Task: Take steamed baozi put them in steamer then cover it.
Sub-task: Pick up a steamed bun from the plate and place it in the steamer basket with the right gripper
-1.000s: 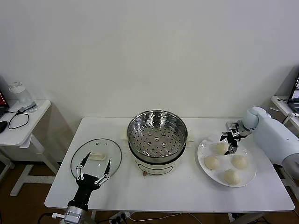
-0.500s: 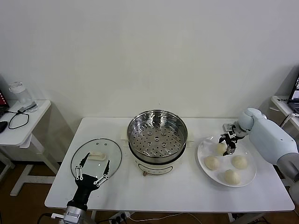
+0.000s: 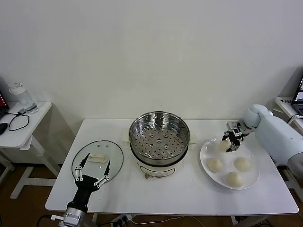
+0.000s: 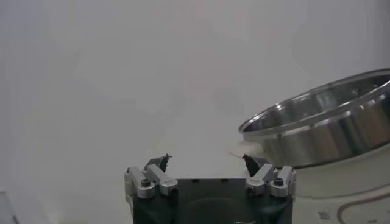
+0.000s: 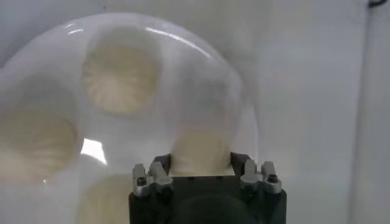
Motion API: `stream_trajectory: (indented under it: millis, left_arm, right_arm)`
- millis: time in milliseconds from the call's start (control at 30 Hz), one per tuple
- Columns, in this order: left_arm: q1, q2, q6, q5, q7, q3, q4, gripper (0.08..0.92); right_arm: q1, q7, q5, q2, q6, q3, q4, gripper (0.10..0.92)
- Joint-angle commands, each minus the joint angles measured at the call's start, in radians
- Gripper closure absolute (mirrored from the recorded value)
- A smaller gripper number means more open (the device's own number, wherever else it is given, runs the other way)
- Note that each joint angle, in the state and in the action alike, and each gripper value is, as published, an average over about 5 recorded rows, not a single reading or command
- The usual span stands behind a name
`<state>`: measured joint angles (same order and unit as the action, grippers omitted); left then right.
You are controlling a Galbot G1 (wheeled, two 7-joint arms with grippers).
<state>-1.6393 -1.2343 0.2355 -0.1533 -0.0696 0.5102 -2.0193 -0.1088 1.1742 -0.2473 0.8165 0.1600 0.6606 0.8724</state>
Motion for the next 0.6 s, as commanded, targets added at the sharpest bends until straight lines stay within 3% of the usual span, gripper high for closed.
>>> stream_trajectory:
  millis: [33, 300, 600]
  left_arm:
    - [0.002, 0.002, 0.001, 0.001, 0.000, -0.005, -0.007, 0.177]
    - [0.001, 0.003, 0.005, 0.001, -0.002, -0.011, -0.020, 0.177]
    - [0.002, 0.001, 0.006, 0.002, 0.000, -0.008, -0.023, 0.177]
  right_arm:
    - [-0.285, 0.006, 0.112, -0.061, 0.152, 0.218, 0.271, 0.352]
    - [-0.550, 0.008, 0.112, 0.103, 0.375, 0.343, 0.314, 0.344]
    - [-0.477, -0.034, -0.005, 0.270, 0.488, 0.366, 0.320, 0.347]
